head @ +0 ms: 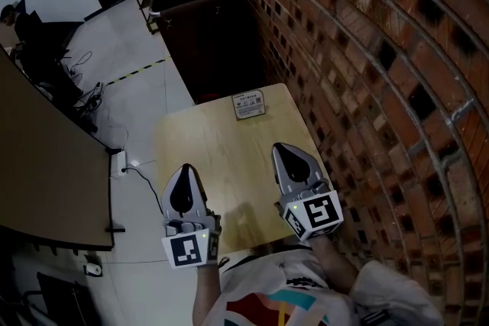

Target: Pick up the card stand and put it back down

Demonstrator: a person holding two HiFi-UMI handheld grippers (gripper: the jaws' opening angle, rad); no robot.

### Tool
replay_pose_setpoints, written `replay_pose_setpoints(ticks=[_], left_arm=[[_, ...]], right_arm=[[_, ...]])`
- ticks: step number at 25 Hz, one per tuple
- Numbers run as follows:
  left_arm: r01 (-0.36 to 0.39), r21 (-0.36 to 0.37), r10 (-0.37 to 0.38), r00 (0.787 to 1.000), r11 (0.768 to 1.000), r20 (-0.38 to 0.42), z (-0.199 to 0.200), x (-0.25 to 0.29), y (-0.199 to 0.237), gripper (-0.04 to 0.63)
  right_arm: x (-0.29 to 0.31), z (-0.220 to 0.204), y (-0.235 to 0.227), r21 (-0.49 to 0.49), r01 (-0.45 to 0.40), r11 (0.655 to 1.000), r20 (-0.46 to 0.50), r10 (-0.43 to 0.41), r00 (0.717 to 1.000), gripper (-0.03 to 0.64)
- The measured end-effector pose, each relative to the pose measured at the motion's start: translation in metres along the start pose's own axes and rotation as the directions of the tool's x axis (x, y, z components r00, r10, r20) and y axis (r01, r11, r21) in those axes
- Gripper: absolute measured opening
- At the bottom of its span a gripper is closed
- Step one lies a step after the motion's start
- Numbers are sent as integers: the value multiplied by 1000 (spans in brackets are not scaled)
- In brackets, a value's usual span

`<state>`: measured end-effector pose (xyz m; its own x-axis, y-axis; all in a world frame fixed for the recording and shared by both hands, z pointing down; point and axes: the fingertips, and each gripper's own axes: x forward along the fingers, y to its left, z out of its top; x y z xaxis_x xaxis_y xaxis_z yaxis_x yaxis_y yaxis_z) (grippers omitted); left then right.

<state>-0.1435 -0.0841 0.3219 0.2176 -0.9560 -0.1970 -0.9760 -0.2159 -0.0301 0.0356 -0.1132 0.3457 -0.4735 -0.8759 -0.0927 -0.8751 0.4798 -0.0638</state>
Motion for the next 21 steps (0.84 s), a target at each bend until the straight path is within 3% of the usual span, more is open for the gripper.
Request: replay_pose_setpoints(ticks=[21], left_arm=[[-19, -10, 19, 1000, 1000, -3, -2, -2, 10, 5]], right_arm=[[3, -3, 1, 7, -1, 1000, -22, 1, 1000, 0]])
